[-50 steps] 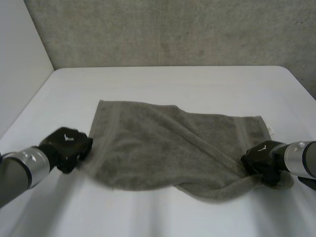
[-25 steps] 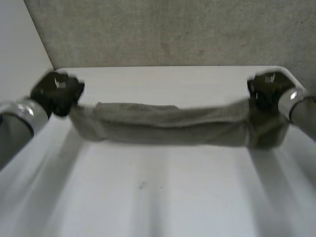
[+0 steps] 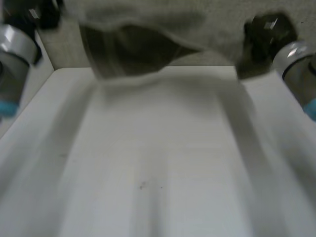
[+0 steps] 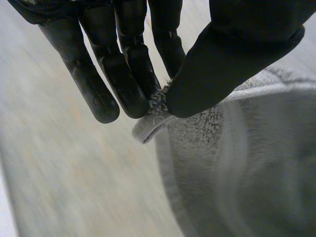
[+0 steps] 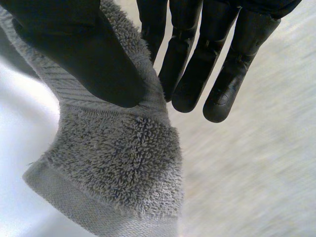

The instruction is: Fold the towel.

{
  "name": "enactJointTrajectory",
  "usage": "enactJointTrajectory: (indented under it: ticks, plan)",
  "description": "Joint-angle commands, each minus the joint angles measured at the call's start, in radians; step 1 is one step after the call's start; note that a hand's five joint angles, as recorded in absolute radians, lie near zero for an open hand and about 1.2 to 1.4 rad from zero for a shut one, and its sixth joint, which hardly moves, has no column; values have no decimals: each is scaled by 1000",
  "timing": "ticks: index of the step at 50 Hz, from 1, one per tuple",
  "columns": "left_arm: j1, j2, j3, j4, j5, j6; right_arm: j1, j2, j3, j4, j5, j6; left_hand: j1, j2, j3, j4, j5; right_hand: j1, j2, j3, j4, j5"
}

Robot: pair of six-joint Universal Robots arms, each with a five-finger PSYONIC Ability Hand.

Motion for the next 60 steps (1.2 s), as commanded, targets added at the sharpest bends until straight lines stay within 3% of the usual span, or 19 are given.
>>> enactJointTrajectory:
  ticks: [1,8,21,26,29,30,31,32,33,34,35,36,45,50,53,57,60]
  plan:
    - [1,-45,-312,3,119,139,-2,123,136,239,-73,-241,236,180,180,178,194,428,214,206,200,230]
    - [23,-41,-523,-55,124,405,-11,166,190,325,-26,-285,236,180,180,178,194,428,214,206,200,230]
    - [63,93,-578,-289,142,453,-39,101,196,539,-27,-273,236,180,180,178,194,428,214,206,200,230]
    - [49,105,-575,-295,150,451,-45,135,150,436,-15,-263,236,180,180,178,194,428,214,206,200,230]
    - [47,107,-560,-292,147,450,-76,128,162,286,-1,-254,236,180,180,178,194,426,212,204,198,228]
    - [47,107,-552,-292,145,450,-82,122,180,213,-1,-237,236,180,180,178,194,336,122,114,108,138]
    - [47,107,-552,-292,145,450,-88,114,196,157,-3,-216,236,180,180,178,194,38,-176,-184,-189,-160]
    - [47,107,-546,-287,147,448,-88,114,196,157,-3,-216,236,180,180,178,194,35,-179,-187,-192,-163]
    - [49,105,-539,-284,147,448,-91,108,206,122,5,-198,236,180,180,178,194,-369,-583,-591,-596,-567]
    - [49,105,-539,-284,147,448,-91,108,207,121,5,-197,236,180,180,178,194,-373,-587,-595,-600,-571]
    - [49,104,-528,-278,145,447,-94,102,214,114,10,-178,236,180,180,178,194,-661,-874,-882,-888,-858]
    - [49,94,-517,-271,145,445,-95,92,223,114,13,-155,236,180,180,178,194,-751,-965,-972,-978,-949]
    - [63,45,-477,-197,134,443,-134,-87,388,105,23,-33,236,180,180,178,194,-684,-898,-906,-911,-882]
    - [66,25,-470,-191,136,442,-138,-213,570,114,0,-27,236,180,180,178,194,-309,-523,-531,-536,-507]
    - [66,21,-473,-191,136,442,-137,-257,660,109,-35,-23,236,180,180,178,194,-273,-487,-495,-500,-471]
    - [66,18,-477,-191,136,440,-137,-264,734,77,-72,-6,236,180,180,178,194,-264,-478,-486,-492,-462]
    - [64,18,-477,-191,136,440,-128,-262,799,-37,-76,53,236,180,180,178,194,-185,-399,-407,-412,-383]
